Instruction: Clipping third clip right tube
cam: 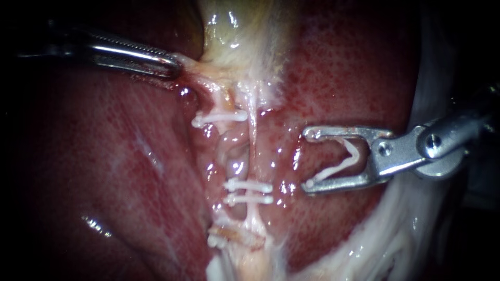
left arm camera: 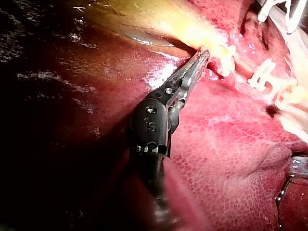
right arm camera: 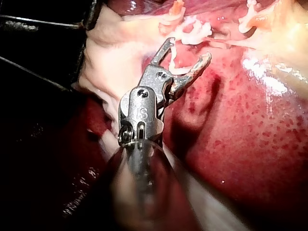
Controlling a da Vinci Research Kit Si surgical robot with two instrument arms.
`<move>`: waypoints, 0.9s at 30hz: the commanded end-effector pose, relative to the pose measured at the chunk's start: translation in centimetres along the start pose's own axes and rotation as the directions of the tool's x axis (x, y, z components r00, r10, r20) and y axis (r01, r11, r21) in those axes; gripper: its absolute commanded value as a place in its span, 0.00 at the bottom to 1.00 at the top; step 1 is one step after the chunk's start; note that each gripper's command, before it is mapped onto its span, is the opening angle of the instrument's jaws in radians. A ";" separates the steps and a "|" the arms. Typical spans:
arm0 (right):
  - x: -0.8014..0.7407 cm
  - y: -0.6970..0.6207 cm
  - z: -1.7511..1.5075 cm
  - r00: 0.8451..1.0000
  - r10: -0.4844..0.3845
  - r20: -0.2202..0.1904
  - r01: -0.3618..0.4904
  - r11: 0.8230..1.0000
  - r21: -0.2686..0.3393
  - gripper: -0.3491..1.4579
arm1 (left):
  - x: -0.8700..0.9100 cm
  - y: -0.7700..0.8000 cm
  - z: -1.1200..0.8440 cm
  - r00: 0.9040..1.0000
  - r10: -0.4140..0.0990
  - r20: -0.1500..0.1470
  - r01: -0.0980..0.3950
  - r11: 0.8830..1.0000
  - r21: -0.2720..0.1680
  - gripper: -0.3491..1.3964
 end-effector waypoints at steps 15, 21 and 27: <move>0.05 0.02 0.11 1.000 0.002 -0.012 -0.002 0.999 0.035 0.47 | 0.42 0.19 -0.63 1.000 -0.005 -0.013 0.005 1.000 0.021 0.00; 0.07 0.09 0.43 0.995 0.098 -0.018 -0.097 0.993 0.060 0.47 | 0.42 0.19 -0.62 1.000 -0.005 -0.013 0.005 1.000 0.022 0.00; -0.08 0.23 0.85 0.979 0.204 -0.021 -0.202 0.976 0.083 0.47 | 0.42 0.19 -0.62 1.000 -0.005 -0.013 0.005 1.000 0.022 0.00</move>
